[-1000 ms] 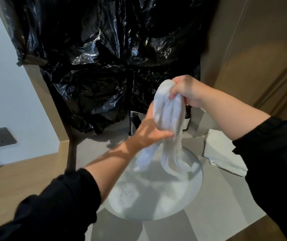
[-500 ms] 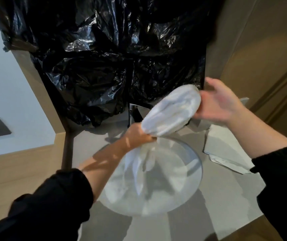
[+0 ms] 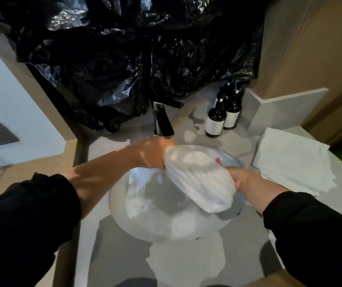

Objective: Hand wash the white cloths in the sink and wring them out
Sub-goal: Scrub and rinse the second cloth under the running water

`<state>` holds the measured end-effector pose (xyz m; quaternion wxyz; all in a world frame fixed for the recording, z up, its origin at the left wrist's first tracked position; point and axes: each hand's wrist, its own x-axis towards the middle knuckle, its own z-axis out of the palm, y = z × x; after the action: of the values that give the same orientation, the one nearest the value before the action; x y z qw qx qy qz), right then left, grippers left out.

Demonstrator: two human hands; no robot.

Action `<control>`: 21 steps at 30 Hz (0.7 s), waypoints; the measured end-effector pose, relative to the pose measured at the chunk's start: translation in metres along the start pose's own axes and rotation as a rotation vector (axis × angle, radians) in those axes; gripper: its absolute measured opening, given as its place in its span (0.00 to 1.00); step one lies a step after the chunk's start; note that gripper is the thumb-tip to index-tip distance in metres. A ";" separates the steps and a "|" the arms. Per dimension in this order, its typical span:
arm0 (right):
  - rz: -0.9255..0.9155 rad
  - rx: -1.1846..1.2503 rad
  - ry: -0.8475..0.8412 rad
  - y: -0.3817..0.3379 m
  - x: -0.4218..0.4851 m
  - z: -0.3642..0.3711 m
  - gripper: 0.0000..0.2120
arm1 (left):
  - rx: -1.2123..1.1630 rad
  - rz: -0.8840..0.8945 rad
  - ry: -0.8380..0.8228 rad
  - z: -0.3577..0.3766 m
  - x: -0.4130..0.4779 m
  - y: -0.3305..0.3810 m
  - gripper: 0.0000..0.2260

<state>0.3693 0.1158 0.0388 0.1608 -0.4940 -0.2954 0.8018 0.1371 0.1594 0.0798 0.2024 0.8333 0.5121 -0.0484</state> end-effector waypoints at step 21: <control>-0.408 -1.884 0.439 -0.033 0.043 0.000 0.18 | 0.118 -0.128 -0.302 0.016 0.038 -0.006 0.08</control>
<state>0.3488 0.1651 0.0295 -0.1118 -0.4974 -0.8560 0.0863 0.1516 0.1875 0.0524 0.2244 0.7929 0.5240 -0.2155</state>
